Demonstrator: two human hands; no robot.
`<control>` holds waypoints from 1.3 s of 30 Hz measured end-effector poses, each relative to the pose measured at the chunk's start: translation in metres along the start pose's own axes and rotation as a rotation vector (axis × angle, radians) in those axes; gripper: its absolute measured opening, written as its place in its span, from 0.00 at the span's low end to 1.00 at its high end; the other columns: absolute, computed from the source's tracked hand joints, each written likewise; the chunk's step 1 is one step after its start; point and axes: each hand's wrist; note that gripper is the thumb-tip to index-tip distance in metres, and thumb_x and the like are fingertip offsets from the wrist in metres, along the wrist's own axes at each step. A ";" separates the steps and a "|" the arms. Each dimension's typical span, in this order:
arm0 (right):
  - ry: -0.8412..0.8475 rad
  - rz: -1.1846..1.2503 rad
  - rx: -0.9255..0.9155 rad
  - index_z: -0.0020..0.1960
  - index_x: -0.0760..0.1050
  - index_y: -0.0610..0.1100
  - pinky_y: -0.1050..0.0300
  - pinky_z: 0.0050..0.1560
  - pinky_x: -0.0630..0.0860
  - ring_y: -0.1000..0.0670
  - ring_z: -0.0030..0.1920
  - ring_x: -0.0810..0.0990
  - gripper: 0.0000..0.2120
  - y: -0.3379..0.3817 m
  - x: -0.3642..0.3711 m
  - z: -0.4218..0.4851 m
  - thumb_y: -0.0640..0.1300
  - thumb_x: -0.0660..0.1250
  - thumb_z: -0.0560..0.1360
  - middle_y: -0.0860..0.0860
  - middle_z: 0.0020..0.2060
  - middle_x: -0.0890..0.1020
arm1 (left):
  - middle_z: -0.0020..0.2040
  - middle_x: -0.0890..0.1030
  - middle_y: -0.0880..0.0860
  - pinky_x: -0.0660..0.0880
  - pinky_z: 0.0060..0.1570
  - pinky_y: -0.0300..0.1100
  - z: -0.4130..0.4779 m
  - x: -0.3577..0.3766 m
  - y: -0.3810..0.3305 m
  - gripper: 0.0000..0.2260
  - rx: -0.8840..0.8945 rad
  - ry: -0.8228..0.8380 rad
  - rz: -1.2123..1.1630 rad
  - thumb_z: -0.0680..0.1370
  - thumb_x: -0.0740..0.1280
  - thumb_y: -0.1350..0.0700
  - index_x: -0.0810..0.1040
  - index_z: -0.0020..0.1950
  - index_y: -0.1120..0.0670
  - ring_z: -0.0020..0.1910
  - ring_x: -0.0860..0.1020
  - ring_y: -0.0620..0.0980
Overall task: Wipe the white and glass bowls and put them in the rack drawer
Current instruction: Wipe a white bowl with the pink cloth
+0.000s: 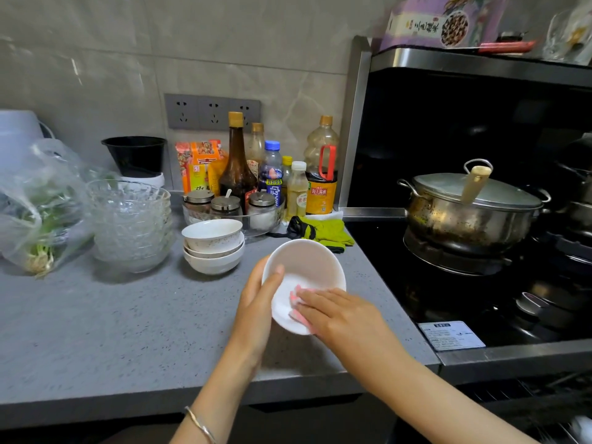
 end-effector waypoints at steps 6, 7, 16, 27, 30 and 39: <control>0.030 0.149 0.156 0.49 0.83 0.47 0.61 0.22 0.74 0.53 0.36 0.83 0.18 0.022 0.001 0.001 0.44 0.54 0.79 0.56 0.51 0.84 | 0.53 0.82 0.50 0.75 0.45 0.37 -0.011 0.018 0.012 0.12 0.008 -0.105 -0.042 0.81 0.60 0.58 0.77 0.54 0.41 0.53 0.80 0.47; 0.007 0.149 0.117 0.50 0.84 0.46 0.59 0.27 0.77 0.52 0.40 0.84 0.19 0.017 0.002 -0.003 0.45 0.54 0.81 0.54 0.52 0.84 | 0.53 0.82 0.49 0.75 0.46 0.39 -0.006 0.013 0.010 0.11 0.017 -0.074 0.011 0.81 0.59 0.57 0.77 0.53 0.42 0.53 0.79 0.47; 0.247 -0.356 -0.390 0.68 0.72 0.43 0.45 0.71 0.52 0.47 0.69 0.70 0.24 -0.044 -0.021 -0.015 0.34 0.53 0.75 0.46 0.67 0.74 | 0.52 0.85 0.49 0.75 0.48 0.35 0.012 -0.011 -0.002 0.11 -0.228 0.326 0.328 0.82 0.58 0.53 0.80 0.57 0.50 0.49 0.82 0.43; 0.477 0.193 0.079 0.65 0.75 0.46 0.52 0.55 0.79 0.47 0.60 0.80 0.26 0.007 -0.021 -0.022 0.51 0.68 0.68 0.48 0.68 0.75 | 0.48 0.83 0.49 0.75 0.44 0.34 0.008 0.001 -0.002 0.08 -0.187 0.116 0.239 0.81 0.59 0.53 0.78 0.52 0.49 0.45 0.80 0.43; 0.474 0.284 0.172 0.73 0.65 0.44 0.56 0.57 0.77 0.49 0.63 0.77 0.31 0.017 -0.026 -0.014 0.57 0.60 0.73 0.49 0.72 0.70 | 0.51 0.84 0.55 0.77 0.55 0.46 0.003 0.008 0.004 0.12 -0.293 0.086 0.139 0.81 0.60 0.51 0.79 0.58 0.53 0.51 0.81 0.51; 0.320 -0.077 0.137 0.43 0.85 0.46 0.61 0.28 0.75 0.50 0.40 0.85 0.21 0.018 -0.017 0.001 0.48 0.84 0.52 0.47 0.45 0.86 | 0.54 0.82 0.53 0.75 0.47 0.41 0.006 0.009 -0.002 0.11 -0.140 0.015 0.113 0.81 0.58 0.53 0.77 0.59 0.51 0.53 0.80 0.51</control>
Point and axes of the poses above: each hand's wrist, its own z-axis towards the middle knuckle, its own x-axis out of the palm, y = z × x
